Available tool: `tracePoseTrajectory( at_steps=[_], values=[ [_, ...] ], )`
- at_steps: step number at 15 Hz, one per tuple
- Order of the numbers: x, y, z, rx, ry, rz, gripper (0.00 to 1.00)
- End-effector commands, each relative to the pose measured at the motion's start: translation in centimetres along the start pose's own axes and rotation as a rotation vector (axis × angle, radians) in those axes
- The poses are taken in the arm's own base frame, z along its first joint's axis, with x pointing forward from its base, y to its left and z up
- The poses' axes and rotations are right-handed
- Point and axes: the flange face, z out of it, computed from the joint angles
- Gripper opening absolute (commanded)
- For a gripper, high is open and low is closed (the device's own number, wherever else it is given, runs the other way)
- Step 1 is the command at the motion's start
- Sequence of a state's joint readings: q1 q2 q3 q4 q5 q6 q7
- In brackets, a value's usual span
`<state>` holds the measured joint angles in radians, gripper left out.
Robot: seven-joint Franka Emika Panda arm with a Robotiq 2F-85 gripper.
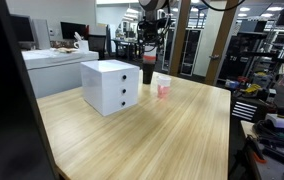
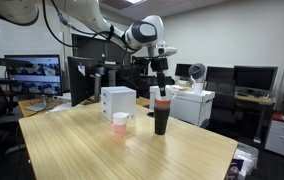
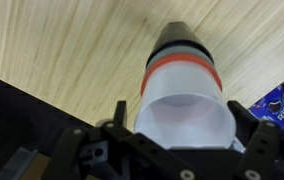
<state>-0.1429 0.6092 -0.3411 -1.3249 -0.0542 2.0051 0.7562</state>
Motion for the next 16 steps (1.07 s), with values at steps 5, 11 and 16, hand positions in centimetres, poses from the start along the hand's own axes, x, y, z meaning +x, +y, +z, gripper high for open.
tracePoseTrajectory(
  at_steps=[5, 11, 16],
  values=[
    [0.13, -0.07, 0.38, -0.012, 0.023, 0.000, 1.00],
    [0.30, -0.47, 0.65, -0.004, 0.042, -0.010, 1.00],
    [0.31, -0.63, 0.86, 0.001, 0.044, -0.012, 1.00]
  ],
)
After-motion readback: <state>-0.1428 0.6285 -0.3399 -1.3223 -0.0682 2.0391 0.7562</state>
